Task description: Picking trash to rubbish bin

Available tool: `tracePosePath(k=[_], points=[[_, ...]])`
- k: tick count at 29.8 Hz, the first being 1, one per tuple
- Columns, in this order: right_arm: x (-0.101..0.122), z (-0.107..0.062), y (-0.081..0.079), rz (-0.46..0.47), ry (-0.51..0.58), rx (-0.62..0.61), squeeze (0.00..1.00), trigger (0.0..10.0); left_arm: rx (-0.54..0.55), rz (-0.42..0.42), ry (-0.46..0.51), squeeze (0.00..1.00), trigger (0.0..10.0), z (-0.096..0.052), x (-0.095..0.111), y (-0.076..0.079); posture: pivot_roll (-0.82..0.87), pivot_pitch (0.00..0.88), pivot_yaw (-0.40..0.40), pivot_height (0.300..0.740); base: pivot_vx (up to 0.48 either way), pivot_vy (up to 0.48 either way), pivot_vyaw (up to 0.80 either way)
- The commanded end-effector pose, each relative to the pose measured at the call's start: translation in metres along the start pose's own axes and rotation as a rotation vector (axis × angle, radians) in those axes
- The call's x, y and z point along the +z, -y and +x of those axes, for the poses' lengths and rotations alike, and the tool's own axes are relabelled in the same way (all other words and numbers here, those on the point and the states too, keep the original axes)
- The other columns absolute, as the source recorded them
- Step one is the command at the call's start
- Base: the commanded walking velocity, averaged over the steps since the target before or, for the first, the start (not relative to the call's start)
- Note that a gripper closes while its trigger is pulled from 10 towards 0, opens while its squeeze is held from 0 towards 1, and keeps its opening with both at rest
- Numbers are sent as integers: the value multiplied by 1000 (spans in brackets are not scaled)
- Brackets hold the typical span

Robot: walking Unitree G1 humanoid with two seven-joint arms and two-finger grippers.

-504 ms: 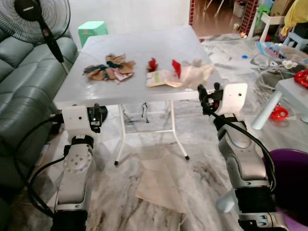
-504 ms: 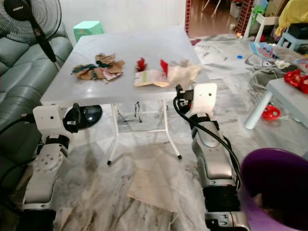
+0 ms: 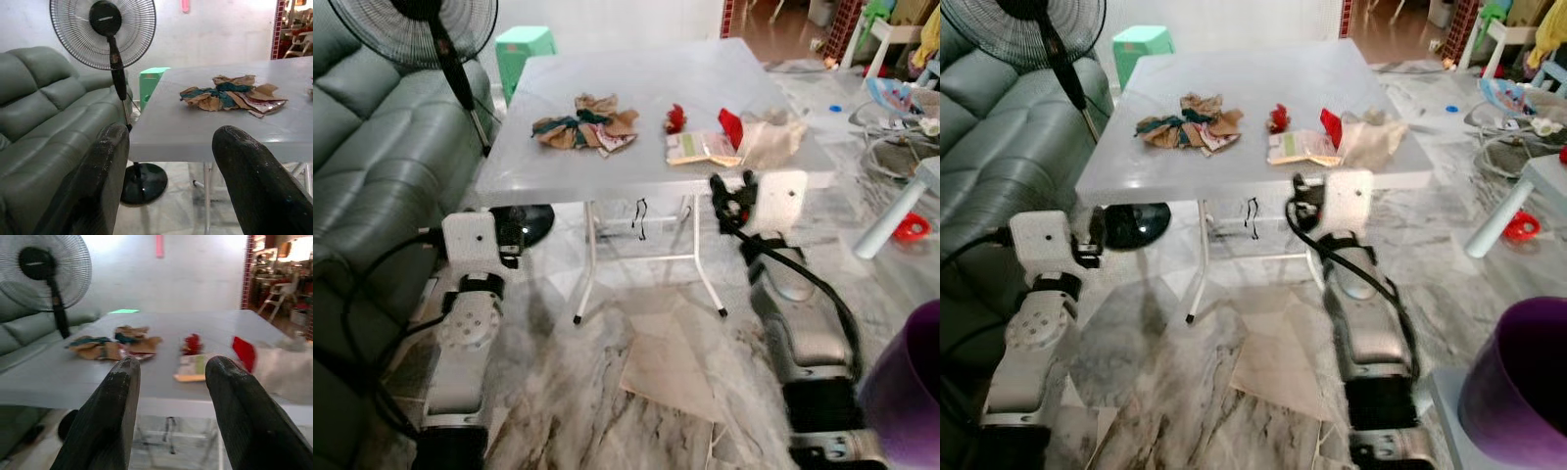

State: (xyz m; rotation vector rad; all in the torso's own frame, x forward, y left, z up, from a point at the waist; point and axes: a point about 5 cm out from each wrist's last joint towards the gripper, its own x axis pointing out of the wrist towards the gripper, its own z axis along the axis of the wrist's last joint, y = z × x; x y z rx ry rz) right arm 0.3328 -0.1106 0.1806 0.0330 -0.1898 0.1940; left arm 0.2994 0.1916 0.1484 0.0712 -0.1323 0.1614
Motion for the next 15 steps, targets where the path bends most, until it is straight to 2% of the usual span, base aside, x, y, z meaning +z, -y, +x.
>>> tracePosePath(k=[1,15], points=[[5,1,6,-17,23,-15,0,10000,-27,-9,15,0,10000,0,4,5,28,30,52,740,364,0,0],[7,2,5,-39,36,-15,0,10000,-34,-24,30,0,10000,2,8,6,33,32,45,740,457,0,0]])
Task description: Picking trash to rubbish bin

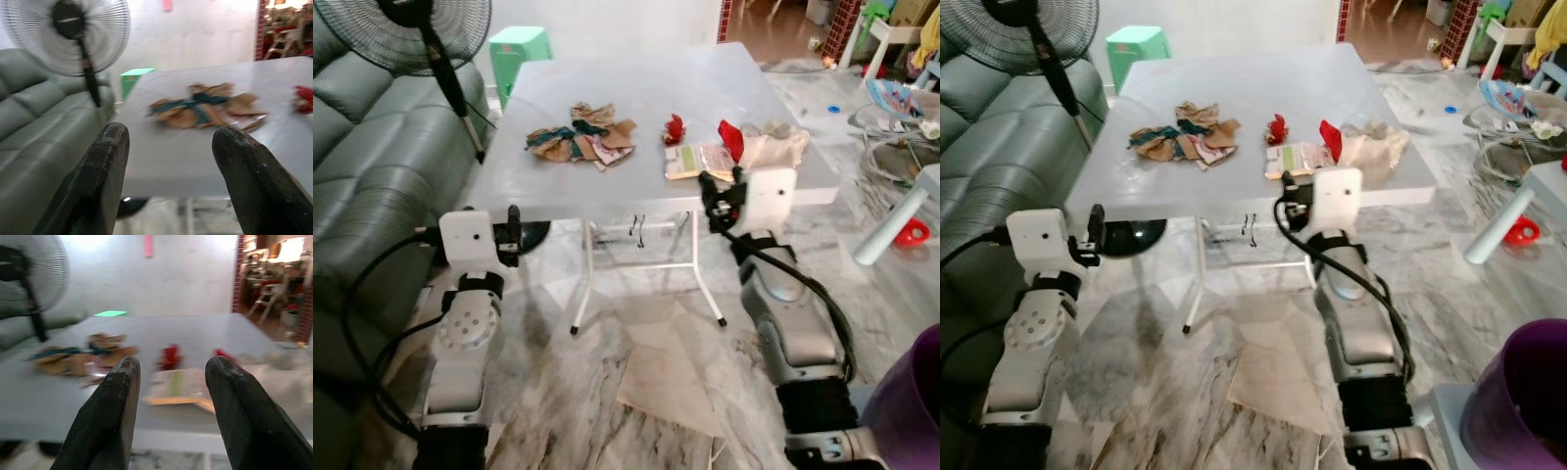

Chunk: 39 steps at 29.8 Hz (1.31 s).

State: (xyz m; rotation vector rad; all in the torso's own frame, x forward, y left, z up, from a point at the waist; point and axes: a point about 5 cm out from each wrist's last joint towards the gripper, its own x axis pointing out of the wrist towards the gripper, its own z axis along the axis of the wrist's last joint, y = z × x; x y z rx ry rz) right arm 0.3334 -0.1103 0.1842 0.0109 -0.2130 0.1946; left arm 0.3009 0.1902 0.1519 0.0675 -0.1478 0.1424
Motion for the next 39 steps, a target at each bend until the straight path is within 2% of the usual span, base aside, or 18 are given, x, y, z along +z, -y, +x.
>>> tracePosePath(k=[1,11,14,21,39], points=[[4,1,5,-16,16,-18,0,10000,-16,-18,15,0,10000,0,4,5,33,32,45,740,454,0,0],[4,3,3,-17,18,-16,0,10000,-5,-14,13,0,10000,0,4,4,32,35,47,740,417,0,0],[7,5,4,-18,27,-22,0,10000,16,18,66,0,10000,1,11,2,28,44,47,740,0,0,0],[9,5,6,-14,34,-38,0,10000,-29,90,140,0,10000,-7,20,7,33,45,49,740,0,0,0],[15,7,6,-10,50,-30,0,10000,-11,77,137,0,10000,-3,19,10,21,21,39,740,0,0,0]])
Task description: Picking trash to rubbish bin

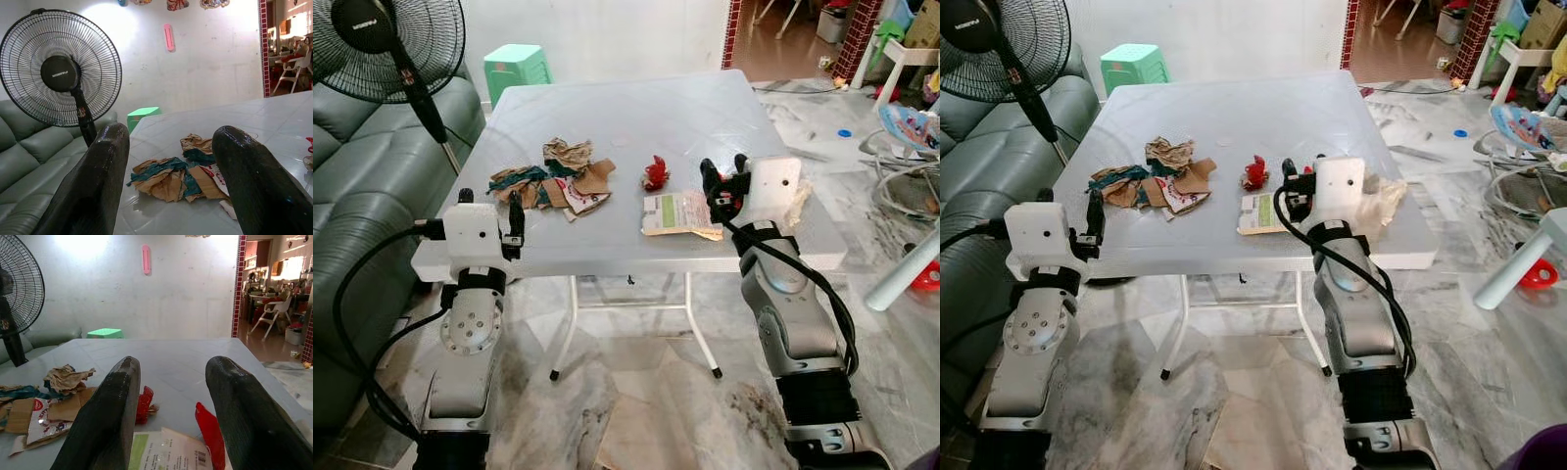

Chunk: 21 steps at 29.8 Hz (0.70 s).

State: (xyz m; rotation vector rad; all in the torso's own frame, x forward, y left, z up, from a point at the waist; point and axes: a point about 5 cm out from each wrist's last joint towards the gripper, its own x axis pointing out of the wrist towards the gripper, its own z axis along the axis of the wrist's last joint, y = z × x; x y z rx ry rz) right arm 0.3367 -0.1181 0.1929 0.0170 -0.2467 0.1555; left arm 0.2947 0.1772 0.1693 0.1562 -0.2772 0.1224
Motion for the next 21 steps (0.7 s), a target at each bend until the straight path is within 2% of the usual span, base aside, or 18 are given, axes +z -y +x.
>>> tracePosePath(k=[1,21], points=[[7,5,-2,-9,14,8,0,10000,14,-7,-2,0,10000,4,-1,0,15,21,37,740,0,0,0],[9,6,-1,1,18,-7,0,10000,16,-12,-4,0,10000,3,-1,1,15,34,36,740,0,0,0]])
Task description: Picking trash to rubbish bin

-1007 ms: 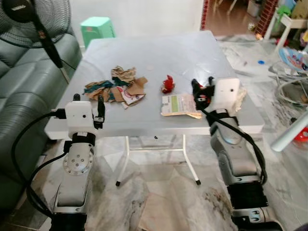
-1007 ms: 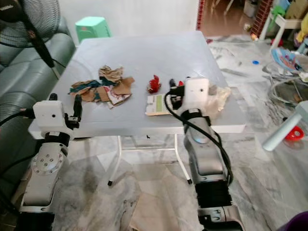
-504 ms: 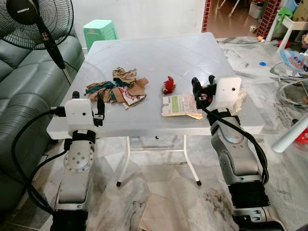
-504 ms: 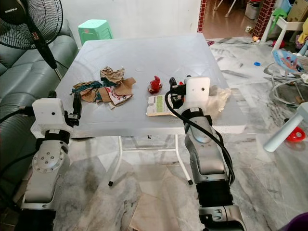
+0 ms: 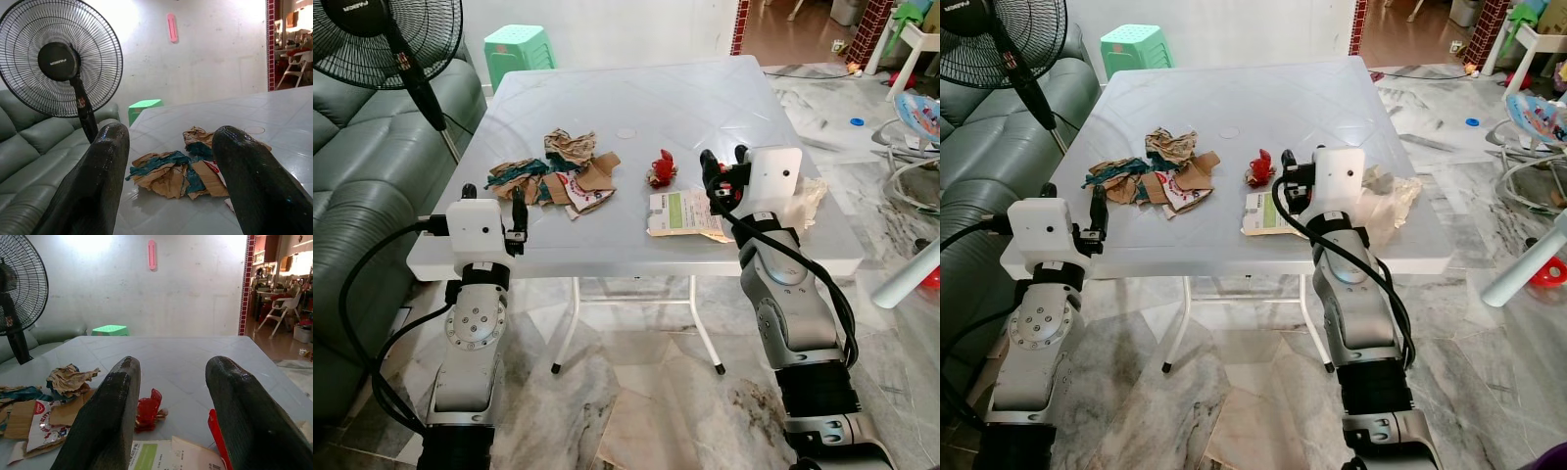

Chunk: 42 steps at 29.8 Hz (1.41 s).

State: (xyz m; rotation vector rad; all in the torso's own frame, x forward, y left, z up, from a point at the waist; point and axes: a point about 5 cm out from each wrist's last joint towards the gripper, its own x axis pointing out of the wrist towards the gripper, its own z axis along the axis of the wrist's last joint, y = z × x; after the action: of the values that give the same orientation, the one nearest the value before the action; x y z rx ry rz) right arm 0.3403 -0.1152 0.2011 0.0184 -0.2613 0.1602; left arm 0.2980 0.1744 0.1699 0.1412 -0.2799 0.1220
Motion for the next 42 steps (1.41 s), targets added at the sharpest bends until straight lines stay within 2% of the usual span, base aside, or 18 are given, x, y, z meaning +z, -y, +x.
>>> tracePosePath(k=[1,42], points=[[2,0,2,1,3,-12,0,10000,14,3,-6,0,10000,0,-1,-2,15,34,36,740,0,0,0],[2,0,2,1,3,-12,0,10000,14,3,-6,0,10000,0,-1,-2,15,34,36,740,0,0,0]])
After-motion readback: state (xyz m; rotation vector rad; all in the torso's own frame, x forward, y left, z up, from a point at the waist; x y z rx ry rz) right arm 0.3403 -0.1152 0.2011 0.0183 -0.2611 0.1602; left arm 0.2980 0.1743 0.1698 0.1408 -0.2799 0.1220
